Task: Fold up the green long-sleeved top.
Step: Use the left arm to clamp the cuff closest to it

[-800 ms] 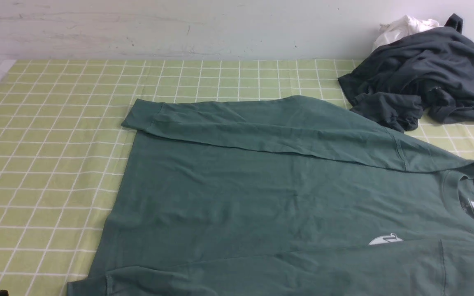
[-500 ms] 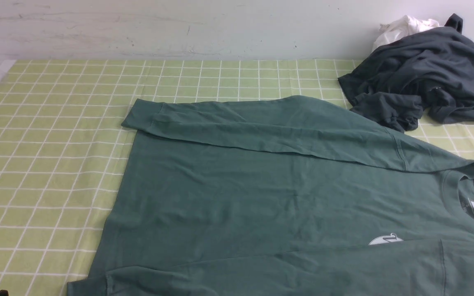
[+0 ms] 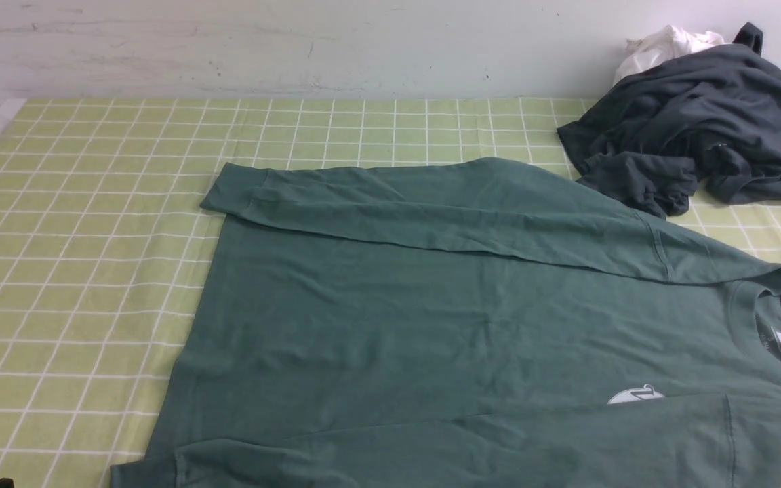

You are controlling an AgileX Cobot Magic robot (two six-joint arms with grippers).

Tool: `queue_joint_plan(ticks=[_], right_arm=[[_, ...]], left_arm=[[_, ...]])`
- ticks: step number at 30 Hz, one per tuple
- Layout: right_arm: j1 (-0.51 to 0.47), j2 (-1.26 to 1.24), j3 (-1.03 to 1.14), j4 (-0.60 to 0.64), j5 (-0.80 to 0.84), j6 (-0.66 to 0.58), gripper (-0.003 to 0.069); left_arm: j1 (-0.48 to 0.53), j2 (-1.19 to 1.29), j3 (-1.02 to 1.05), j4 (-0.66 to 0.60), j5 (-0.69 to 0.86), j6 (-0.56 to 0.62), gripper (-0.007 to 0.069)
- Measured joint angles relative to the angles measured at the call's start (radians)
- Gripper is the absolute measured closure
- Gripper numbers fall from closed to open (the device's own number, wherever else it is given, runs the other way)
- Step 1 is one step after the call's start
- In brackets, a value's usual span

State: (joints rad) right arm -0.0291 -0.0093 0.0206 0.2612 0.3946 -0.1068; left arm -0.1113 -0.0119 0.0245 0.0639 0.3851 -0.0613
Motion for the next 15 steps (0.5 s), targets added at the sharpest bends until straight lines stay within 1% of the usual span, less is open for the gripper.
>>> queue_joint_plan(ticks=[6,10,13,15], right_arm=[[0.0,0.0,0.0,0.0,0.0,0.0,0.0673],[0.0,0.0,0.0,0.0,-0.004,0.0,0.0673],[0.0,0.0,0.005,0.028,-0.044,0.007,0.0673],[0.0,0.0,0.008,0.079,-0.128,0.009,0.0673]], left_arm=[[0.0,0.0,0.0,0.002,0.0,0.003,0.0629],[0.0,0.0,0.001,0.038,-0.014,0.005,0.0629],[0.0,0.0,0.004,0.084,-0.111,0.006,0.0629],[0.0,0.0,0.005,0.138,-0.257,0.007,0.0629]])
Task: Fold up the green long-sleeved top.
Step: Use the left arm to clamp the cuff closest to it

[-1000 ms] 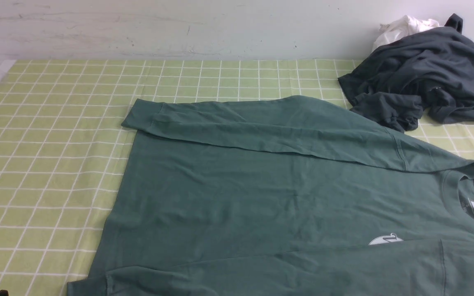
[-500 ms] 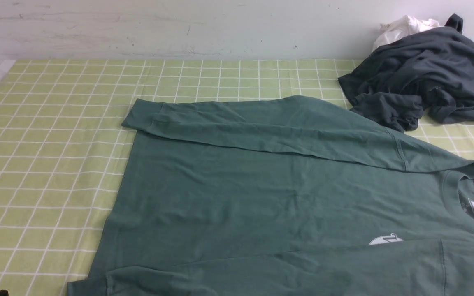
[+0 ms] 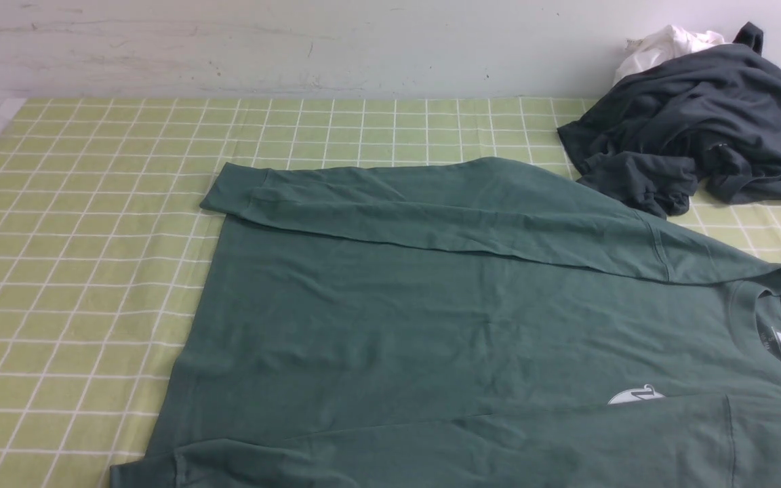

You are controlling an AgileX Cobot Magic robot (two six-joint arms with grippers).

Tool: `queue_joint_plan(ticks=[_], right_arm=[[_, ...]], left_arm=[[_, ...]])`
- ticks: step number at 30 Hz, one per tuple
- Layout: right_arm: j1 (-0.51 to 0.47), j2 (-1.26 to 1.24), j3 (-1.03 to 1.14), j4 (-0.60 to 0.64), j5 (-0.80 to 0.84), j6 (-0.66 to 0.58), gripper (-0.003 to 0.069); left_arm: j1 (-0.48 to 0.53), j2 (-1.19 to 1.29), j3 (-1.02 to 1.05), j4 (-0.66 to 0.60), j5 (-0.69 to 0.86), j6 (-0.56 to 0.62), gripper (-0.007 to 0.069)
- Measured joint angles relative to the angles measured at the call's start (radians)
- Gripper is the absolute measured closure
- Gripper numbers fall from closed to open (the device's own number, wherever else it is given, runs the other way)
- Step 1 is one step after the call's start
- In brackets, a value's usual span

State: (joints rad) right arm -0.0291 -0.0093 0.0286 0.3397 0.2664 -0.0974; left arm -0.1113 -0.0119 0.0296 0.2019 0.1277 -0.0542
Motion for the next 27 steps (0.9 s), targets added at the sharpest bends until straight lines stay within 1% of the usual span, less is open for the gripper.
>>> queue_joint_plan(ticks=[2,4,5,8,10,11,13,14,16,17,18,21,23,24,25,26,27], right_arm=[[0.0,0.0,0.001,0.039,-0.101,0.0,0.0673],[0.0,0.0,0.001,0.095,-0.25,0.005,0.0673],[0.0,0.0,0.001,0.132,-0.339,0.014,0.0673],[0.0,0.0,0.001,0.221,-0.525,0.074,0.0673],[0.0,0.0,0.001,0.273,-0.631,0.133,0.0673],[0.0,0.0,0.001,0.28,-0.668,0.157,0.0673],[0.0,0.0,0.001,0.255,-0.705,0.22,0.0673],[0.0,0.0,0.001,0.223,-0.709,0.24,0.0673],[0.0,0.0,-0.014,0.082,-0.692,0.266,0.0673],[0.0,0.0,-0.032,0.017,-0.673,0.271,0.0673],[0.0,0.004,-0.072,-0.093,-0.646,0.275,0.0673],[0.0,0.065,-0.191,-0.331,-0.592,0.287,0.0673],[0.0,0.148,-0.288,-0.475,-0.526,0.299,0.0673],[0.0,0.177,-0.316,-0.509,-0.498,0.307,0.0673],[0.0,0.246,-0.38,-0.576,-0.43,0.319,0.0673],[0.0,0.256,-0.38,-0.576,-0.404,0.321,0.0673],[0.0,0.336,-0.452,-0.63,-0.285,0.33,0.0673]], left_arm=[[0.0,0.0,0.0,0.032,-0.128,0.0,0.0629],[0.0,0.0,0.0,0.064,-0.254,0.0,0.0629],[0.0,0.0,0.0,0.079,-0.347,0.0,0.0629],[0.0,0.0,0.0,0.09,-0.507,-0.014,0.0629],[0.0,0.0,0.0,0.094,-0.663,-0.069,0.0629],[0.0,0.0,0.0,0.096,-0.722,-0.097,0.0629],[0.0,0.0,-0.004,0.093,-0.849,-0.182,0.0629],[0.0,0.0,-0.011,0.092,-0.861,-0.219,0.0629],[0.0,0.001,-0.087,0.076,-0.819,-0.31,0.0629],[0.0,0.012,-0.145,0.07,-0.767,-0.346,0.0629],[0.0,0.034,-0.213,0.069,-0.701,-0.376,0.0629],[0.0,0.136,-0.397,0.093,-0.494,-0.435,0.0629],[0.0,0.249,-0.514,0.138,-0.339,-0.453,0.0629],[0.0,0.282,-0.549,0.152,-0.281,-0.458,0.0629],[0.0,0.356,-0.587,0.174,-0.197,-0.464,0.0629],[0.0,0.356,-0.592,0.176,-0.183,-0.465,0.0629],[0.0,0.445,-0.617,0.186,-0.067,-0.472,0.0629]])
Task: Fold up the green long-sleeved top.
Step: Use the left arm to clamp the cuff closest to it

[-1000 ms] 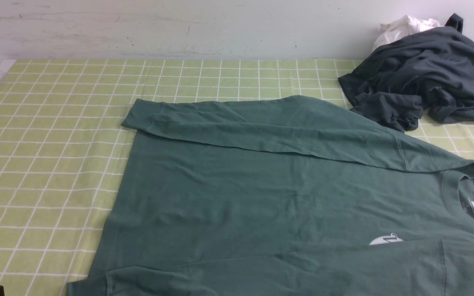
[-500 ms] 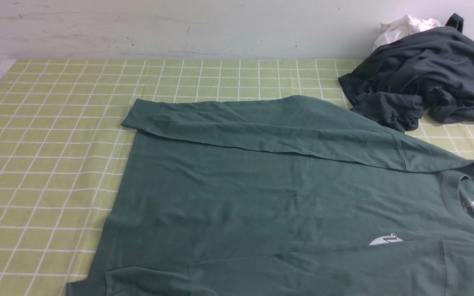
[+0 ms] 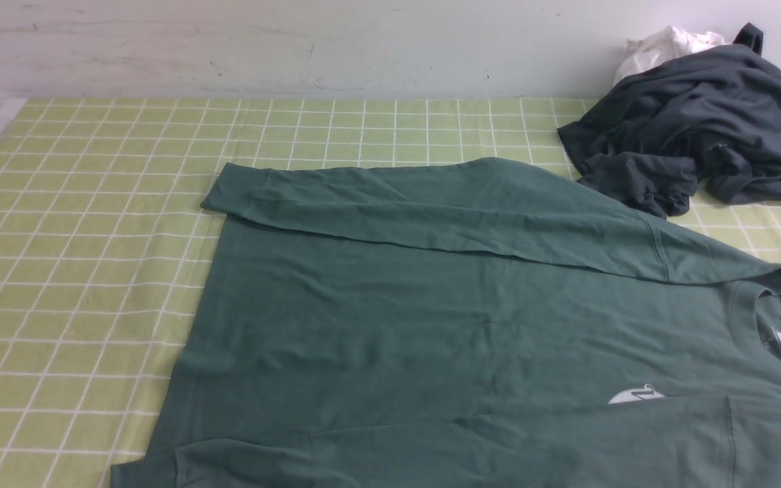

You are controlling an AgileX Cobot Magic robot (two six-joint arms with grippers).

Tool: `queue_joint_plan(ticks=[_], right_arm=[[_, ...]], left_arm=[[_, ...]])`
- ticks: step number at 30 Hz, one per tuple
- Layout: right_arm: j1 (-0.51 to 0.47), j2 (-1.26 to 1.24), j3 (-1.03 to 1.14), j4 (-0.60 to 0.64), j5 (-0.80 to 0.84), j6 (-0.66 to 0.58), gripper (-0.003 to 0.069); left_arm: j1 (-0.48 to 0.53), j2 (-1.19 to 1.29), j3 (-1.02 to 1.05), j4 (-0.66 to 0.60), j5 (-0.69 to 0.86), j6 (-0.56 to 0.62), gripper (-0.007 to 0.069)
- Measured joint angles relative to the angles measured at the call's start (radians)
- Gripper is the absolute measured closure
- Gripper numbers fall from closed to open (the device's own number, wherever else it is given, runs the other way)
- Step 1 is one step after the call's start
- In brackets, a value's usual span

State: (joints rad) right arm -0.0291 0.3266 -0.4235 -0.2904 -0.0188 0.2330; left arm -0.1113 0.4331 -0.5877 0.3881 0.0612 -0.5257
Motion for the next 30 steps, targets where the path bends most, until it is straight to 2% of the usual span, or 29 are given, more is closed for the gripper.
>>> queue_joint_plan(ticks=[4,5,7,10,12,14,15,19,22,26,30], right_arm=[[0.0,0.192,-0.113,-0.024,0.332,-0.009,0.0673],[0.0,0.201,-0.116,-0.023,0.348,-0.009,0.0673],[0.017,0.311,-0.146,0.021,0.524,-0.044,0.0673],[0.074,0.4,-0.153,0.12,0.647,-0.132,0.0673],[0.133,0.459,-0.155,0.207,0.712,-0.233,0.0673],[0.184,0.509,-0.156,0.284,0.741,-0.331,0.0673],[0.216,0.541,-0.157,0.319,0.743,-0.392,0.0673],[0.295,0.626,-0.159,0.425,0.693,-0.539,0.0673],[0.331,0.668,-0.159,0.472,0.643,-0.588,0.0673],[0.358,0.704,-0.159,0.497,0.608,-0.619,0.0673],[0.366,0.722,-0.159,0.511,0.579,-0.625,0.0673]], left_arm=[[0.0,0.165,-0.001,0.003,0.165,-0.009,0.0629],[0.0,0.173,-0.001,0.003,0.165,-0.009,0.0629],[0.0,0.266,-0.003,0.001,0.197,-0.019,0.0629],[-0.006,0.372,-0.017,-0.043,0.283,-0.005,0.0628],[-0.03,0.457,-0.03,-0.111,0.412,0.071,0.062],[-0.059,0.534,-0.031,-0.208,0.53,0.18,0.0614],[-0.08,0.585,-0.031,-0.301,0.582,0.245,0.0608],[-0.1,0.736,-0.032,-0.527,0.626,0.416,0.0607],[-0.1,0.803,-0.033,-0.59,0.625,0.485,0.0605],[-0.1,0.863,-0.034,-0.606,0.646,0.508,0.0592],[-0.1,0.896,-0.04,-0.6,0.661,0.513,0.0501]])
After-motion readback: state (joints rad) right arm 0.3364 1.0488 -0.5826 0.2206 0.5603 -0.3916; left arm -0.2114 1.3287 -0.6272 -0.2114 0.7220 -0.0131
